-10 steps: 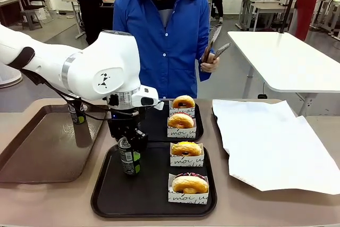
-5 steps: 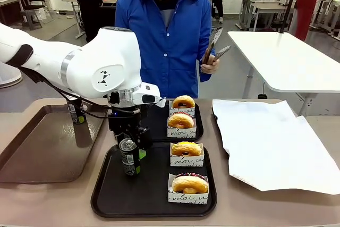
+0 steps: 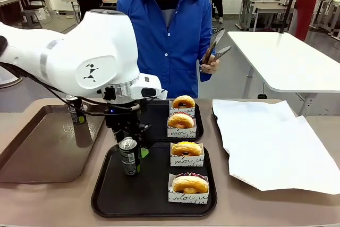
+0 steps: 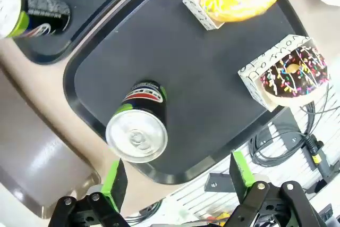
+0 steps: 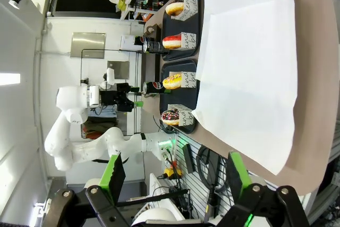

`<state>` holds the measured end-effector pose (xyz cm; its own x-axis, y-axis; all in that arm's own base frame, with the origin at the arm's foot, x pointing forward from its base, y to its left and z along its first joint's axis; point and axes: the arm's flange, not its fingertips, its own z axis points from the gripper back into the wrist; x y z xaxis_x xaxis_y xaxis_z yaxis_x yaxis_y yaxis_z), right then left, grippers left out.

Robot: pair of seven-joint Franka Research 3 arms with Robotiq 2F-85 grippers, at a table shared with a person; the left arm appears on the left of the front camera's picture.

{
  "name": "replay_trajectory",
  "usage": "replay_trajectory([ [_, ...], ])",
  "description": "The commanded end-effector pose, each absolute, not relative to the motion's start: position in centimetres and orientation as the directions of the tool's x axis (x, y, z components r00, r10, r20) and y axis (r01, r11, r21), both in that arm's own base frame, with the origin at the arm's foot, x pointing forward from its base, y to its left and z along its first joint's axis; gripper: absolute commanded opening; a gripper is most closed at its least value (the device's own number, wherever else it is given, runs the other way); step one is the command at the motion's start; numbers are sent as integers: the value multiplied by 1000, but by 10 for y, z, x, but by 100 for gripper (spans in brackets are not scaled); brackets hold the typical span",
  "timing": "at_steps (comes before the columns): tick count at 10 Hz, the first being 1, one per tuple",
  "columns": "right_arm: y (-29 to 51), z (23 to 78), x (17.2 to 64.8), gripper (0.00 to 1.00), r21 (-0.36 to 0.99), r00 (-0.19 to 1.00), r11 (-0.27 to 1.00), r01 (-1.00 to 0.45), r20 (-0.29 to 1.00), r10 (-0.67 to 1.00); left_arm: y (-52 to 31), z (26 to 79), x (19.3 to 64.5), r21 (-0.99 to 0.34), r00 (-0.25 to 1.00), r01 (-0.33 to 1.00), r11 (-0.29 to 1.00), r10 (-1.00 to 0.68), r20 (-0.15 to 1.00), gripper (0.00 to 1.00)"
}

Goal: Set up donuts and drinks on trays.
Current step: Pick up one Pepsi coke from the Handle tray and place it on the Flat Tray without a Pepsi coke.

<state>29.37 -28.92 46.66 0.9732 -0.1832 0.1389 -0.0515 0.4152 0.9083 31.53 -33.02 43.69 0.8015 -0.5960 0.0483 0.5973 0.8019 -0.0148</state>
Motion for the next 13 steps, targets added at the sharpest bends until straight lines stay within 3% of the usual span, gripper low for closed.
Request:
replay_trajectory([
  [1, -289, 467, 294, 100, 909, 972, 413, -59, 147, -185, -316, 438, 290, 16, 851, 520, 854, -520, 74, 100],
  [11, -289, 467, 294, 100, 909, 972, 413, -59, 147, -185, -314, 443, 298, 6, 842, 537, 844, -536, 66, 100],
  [13, -289, 467, 294, 100, 909, 972, 413, -59, 147, -185, -271, 489, 320, -17, 904, 386, 922, -374, 207, 100],
])
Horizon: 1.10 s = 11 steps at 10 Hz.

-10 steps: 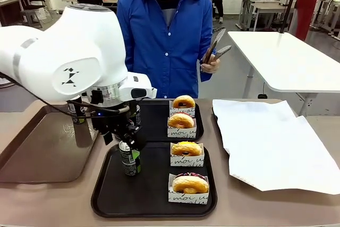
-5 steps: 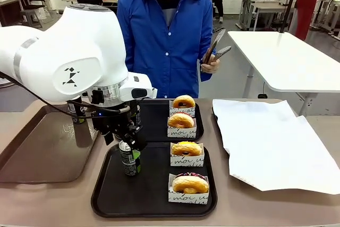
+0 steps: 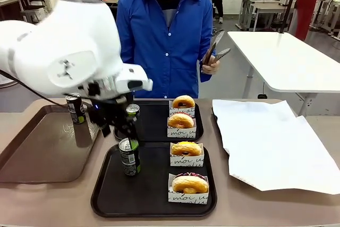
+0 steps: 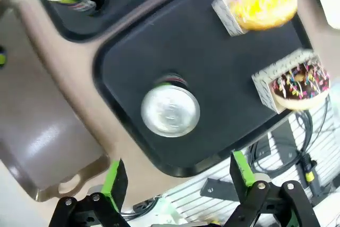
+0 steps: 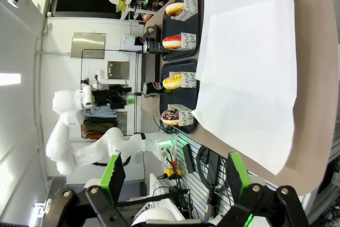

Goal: Set up donuts and drinks on trays.
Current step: Pick up one Pepsi coke from the Handle tray and place it on the Flat Tray without a Pepsi coke.

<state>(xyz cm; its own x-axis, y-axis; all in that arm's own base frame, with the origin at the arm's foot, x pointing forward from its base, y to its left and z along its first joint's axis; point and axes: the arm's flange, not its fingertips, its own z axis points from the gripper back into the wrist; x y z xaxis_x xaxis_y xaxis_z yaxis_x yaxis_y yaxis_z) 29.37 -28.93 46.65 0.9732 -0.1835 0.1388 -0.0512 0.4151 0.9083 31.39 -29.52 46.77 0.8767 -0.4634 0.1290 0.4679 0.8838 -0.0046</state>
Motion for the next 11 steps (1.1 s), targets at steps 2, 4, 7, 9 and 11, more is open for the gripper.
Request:
replay_trajectory([
  [2, -289, 467, 294, 100, 909, 972, 413, -59, 147, -185, -207, 539, 343, -77, 933, 286, 955, -259, 251, 100],
  [4, -289, 467, 294, 100, 909, 972, 413, -59, 147, -185, -129, 551, 328, -91, 957, 173, 981, -146, 249, 100],
  [7, -289, 467, 294, 100, 909, 972, 413, -59, 147, -185, -49, 532, 334, -130, 987, 40, 991, -19, 163, 100],
  [9, -289, 467, 294, 100, 909, 972, 413, -59, 147, -185, -60, 541, 331, -137, 982, 60, 989, -34, 185, 100],
  [11, -289, 467, 294, 100, 909, 972, 413, -59, 147, -185, -60, 541, 331, -137, 982, 60, 989, -34, 185, 100],
])
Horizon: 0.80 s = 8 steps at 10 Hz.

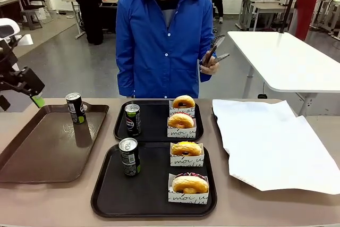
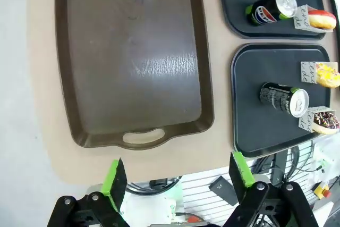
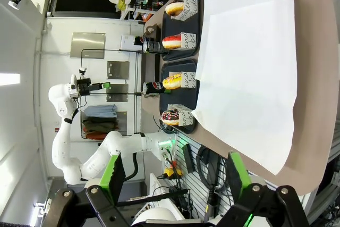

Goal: Set up donuts and drinks on trays.
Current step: Pick up one Pepsi coke from the Handle tray and place it on the Flat Tray without a Pepsi coke.

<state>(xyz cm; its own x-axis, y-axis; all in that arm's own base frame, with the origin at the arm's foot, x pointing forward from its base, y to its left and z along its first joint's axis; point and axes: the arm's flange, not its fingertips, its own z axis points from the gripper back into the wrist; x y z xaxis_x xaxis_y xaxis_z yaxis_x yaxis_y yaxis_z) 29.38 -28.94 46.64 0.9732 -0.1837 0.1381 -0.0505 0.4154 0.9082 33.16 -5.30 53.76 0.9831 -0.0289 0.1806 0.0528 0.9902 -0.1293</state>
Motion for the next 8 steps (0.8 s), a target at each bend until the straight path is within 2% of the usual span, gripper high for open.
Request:
replay_trajectory([
  [1, -289, 467, 294, 100, 909, 972, 413, -59, 147, -185, -60, 541, 331, -137, 982, 60, 989, -34, 185, 100],
  [2, -289, 467, 294, 100, 909, 972, 413, -59, 147, -185, -53, 538, 332, -129, 983, 53, 990, -29, 181, 100],
  [3, -289, 467, 294, 100, 909, 972, 413, -59, 147, -185, -37, 547, 346, -435, 983, 91, 896, -10, 186, 100],
  [4, -289, 467, 294, 100, 909, 972, 413, -59, 147, -185, -15, 547, 355, -660, 989, 106, 743, -7, 150, 100],
  [5, -289, 467, 294, 100, 909, 972, 413, -59, 147, -185, 5, 544, 356, -815, 992, 75, 574, 39, 119, 100],
  [6, -289, 467, 294, 100, 909, 972, 413, -59, 147, -185, 28, 543, 359, -947, 996, 58, 317, 43, 76, 100],
  [7, -289, 467, 294, 100, 909, 972, 413, -59, 147, -185, 49, 539, 361, -988, 999, 14, 153, 48, 21, 100],
  [8, -289, 467, 294, 100, 909, 972, 413, -59, 147, -185, 65, 532, 360, -997, 999, -36, 71, 41, -33, 100],
])
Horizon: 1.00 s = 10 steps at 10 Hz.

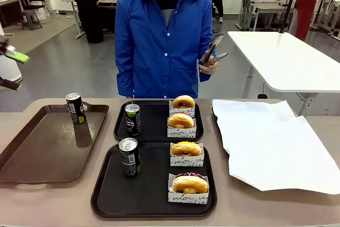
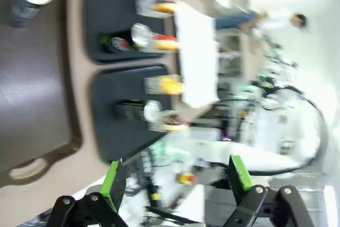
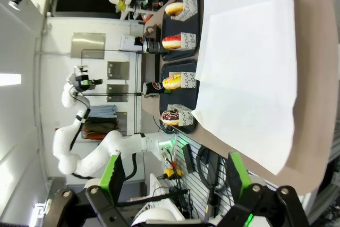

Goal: Set up donuts and drinks on trays.
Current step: Pick up one Pepsi coke from the Handle tray and place it on the Flat Tray without a Pepsi coke.

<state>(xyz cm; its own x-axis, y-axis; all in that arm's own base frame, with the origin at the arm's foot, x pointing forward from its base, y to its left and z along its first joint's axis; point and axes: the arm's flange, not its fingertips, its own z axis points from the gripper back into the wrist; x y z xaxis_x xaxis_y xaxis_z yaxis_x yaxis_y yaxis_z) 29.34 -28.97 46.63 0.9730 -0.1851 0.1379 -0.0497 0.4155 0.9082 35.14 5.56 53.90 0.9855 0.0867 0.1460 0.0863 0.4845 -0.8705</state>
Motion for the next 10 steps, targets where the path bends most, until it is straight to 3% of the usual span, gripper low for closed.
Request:
replay_trajectory([
  [1, -289, 467, 294, 100, 909, 972, 413, -59, 147, -185, 79, 525, 357, -994, 995, -94, 56, 29, -93, 100],
  [2, -289, 467, 294, 100, 909, 972, 413, -59, 147, -185, 93, 512, 350, -982, 988, -154, 107, 8, -154, 100],
  [3, -289, 467, 294, 100, 909, 972, 413, -59, 147, -185, 111, 496, 341, -971, 994, -102, 215, 55, -92, 100],
  [7, -289, 467, 294, 100, 909, 972, 413, -59, 147, -185, 151, 449, 330, -959, 999, -39, 282, 40, -29, 100],
  [10, -289, 467, 294, 100, 909, 972, 413, -59, 147, -185, 155, 444, 303, -948, 996, 55, 315, 51, 75, 100],
])
